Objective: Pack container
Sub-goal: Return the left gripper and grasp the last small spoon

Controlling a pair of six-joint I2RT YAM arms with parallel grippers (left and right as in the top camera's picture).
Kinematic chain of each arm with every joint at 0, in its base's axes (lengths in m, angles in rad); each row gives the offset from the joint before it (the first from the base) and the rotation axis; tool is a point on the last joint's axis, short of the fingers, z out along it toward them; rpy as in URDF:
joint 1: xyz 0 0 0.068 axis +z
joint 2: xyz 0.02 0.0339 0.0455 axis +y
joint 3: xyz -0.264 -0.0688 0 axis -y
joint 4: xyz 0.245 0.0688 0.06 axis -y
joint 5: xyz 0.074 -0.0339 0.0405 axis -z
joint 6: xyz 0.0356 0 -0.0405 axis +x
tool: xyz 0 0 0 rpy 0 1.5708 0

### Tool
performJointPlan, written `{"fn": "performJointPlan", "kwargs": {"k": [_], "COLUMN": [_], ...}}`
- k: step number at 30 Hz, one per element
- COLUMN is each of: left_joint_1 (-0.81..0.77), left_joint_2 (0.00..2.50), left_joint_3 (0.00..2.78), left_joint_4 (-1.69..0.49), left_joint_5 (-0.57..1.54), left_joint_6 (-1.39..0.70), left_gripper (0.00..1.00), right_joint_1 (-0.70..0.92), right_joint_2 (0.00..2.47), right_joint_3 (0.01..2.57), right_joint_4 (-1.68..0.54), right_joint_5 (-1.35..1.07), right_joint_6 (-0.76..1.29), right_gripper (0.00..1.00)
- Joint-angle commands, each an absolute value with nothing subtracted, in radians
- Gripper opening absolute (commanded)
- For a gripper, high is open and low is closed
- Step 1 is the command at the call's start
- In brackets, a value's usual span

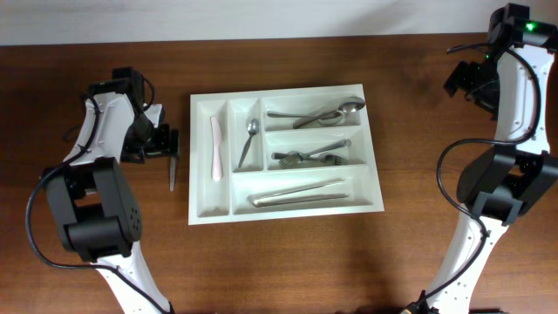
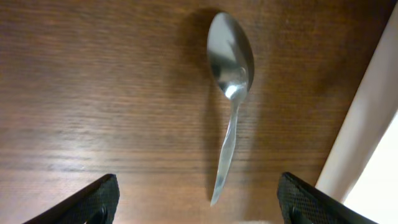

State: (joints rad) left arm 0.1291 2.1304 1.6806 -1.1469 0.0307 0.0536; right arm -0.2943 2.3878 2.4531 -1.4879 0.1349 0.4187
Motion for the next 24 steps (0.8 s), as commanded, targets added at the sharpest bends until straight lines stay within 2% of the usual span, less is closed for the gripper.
{"fn": "performJointPlan", "kwargs": {"k": [1,24], "left_joint_1": [0.127,0.114], "left_joint_2": [2.132,2.171], "left_joint_3": [1.636,1.604], "left_joint_4": [-1.114,-1.023], "left_joint_5": [0.069,0.068], "left_joint_6": [0.084,0.084], "left_gripper": [0.84,0.83], "right_joint_1": [-0.295,-0.295], "right_joint_2": [2.363,2.363], "right_joint_3": [2.451,2.451], "right_joint_4": [-1.486,-1.486], "right_joint_5": [0.154,0.155], "right_joint_6": [0.422,0.422], "right_gripper": [0.99,0.99]}}
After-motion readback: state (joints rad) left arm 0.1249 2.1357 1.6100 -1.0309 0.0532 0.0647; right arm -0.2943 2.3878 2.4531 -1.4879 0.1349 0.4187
